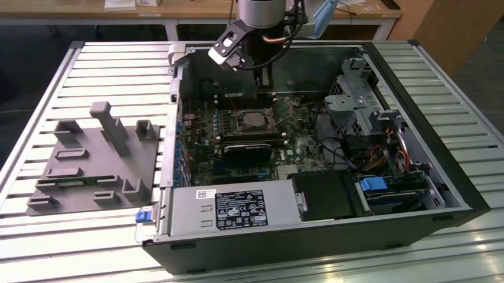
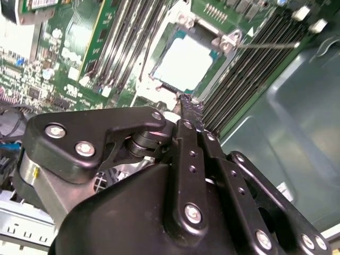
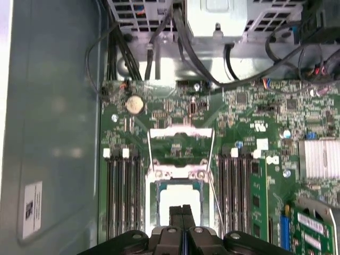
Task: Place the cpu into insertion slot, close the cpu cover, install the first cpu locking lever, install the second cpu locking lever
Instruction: 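Close the cpu cover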
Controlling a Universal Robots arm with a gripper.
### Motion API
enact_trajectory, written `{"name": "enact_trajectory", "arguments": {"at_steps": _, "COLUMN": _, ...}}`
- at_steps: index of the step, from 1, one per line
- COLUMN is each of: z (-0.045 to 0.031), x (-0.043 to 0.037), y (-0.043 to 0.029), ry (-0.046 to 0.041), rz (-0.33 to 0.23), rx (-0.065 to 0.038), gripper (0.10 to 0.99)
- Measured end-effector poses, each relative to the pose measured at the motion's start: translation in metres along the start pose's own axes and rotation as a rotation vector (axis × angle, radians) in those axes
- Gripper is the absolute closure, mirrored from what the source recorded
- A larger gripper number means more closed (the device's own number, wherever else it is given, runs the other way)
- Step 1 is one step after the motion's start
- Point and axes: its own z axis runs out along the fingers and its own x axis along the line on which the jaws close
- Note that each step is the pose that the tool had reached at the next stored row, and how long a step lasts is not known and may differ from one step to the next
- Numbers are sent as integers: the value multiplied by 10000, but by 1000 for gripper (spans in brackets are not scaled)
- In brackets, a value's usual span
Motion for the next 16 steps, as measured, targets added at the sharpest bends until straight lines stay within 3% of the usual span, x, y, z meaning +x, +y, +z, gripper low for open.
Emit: {"name": "enact_trajectory", "arguments": {"at_steps": 16, "z": 40, "x": 10, "y": 459, "ry": 0, "rz": -1, "rx": 0, "gripper": 980}}
